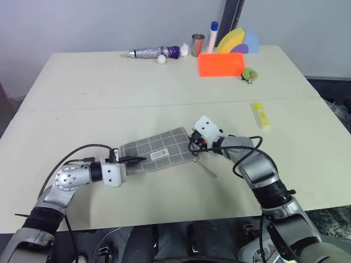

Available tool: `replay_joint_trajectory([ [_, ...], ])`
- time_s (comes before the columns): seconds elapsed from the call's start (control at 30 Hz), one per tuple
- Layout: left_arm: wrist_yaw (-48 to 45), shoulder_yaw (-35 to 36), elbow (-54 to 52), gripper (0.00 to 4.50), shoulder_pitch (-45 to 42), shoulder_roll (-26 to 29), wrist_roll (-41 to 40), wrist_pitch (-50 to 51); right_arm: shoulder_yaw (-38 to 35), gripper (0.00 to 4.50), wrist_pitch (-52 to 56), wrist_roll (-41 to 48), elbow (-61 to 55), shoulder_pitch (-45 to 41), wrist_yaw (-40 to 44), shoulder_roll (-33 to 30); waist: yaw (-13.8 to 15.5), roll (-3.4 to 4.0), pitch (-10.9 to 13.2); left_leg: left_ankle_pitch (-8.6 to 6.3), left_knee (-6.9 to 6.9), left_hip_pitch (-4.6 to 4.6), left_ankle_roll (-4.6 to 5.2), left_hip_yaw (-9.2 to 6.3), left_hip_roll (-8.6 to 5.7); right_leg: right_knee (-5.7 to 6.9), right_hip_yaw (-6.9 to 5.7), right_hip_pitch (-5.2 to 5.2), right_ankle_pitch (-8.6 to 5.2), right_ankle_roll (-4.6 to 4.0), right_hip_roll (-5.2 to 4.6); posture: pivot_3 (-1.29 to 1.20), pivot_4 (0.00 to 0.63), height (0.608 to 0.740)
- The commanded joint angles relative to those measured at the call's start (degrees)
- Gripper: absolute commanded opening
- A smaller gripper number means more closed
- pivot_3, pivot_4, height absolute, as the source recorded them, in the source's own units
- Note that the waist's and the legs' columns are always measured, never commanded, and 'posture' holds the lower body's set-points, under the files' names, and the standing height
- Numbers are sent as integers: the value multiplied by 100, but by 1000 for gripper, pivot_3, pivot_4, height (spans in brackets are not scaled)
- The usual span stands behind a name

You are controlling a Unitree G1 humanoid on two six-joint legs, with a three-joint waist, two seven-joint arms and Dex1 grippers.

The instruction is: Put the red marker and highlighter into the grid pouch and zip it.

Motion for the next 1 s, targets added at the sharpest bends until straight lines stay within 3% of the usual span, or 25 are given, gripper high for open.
replay_joint_trajectory([
  [0.03, 318, 333, -473, 17, -63, -221, -521, 925, -467, 0, -282, 31, -176, -148, -56, -242, 15, 1, 1, 0, 1, -1, 0, 0, -1, 0, 0, 0, 0, 0, -1, 0, 150, 740],
  [0.23, 940, 567, -1531, 17, -228, -672, -1007, 2995, -1435, 0, -704, 86, -86, -309, -321, -800, 31, -2, 3, 0, 10, -11, 0, -8, -4, 1, -3, -3, 1, 2, -2, 0, 150, 740],
  [0.4, 1955, 495, -2084, 17, -510, -1578, -870, 4135, -2043, 0, -710, 424, -167, -90, -75, -1212, 37, -3, 3, 0, 8, -12, 1, -9, -5, -3, -1, -1, 1, 3, 0, 0, 150, 740],
  [0.5, 2302, 332, -2193, 0, -576, -1937, -566, 4465, -2382, 1306, -263, 971, -432, 20, 89, -1085, 7, -2, 2, 0, 6, -10, 1, -10, -3, -4, 3, 1, 1, 3, 7, 0, 150, 740],
  [0.7, 2636, 55, -2452, 0, -670, -2583, -452, 4987, -2513, 4450, 226, 1497, -763, 68, -157, -646, 16, -1, 3, 2, 5, -7, -3, -10, -1, 3, 6, 0, 1, 2, 9, 0, 150, 740],
  [1.0, 2434, -130, -2569, 0, -743, -2721, -427, 5178, -2073, 4484, -67, 1258, -456, -295, -656, -256, 21, -1, 3, 2, 6, -9, -3, -9, -4, 0, 6, -1, 1, 3, 8, 0, 150, 740],
])
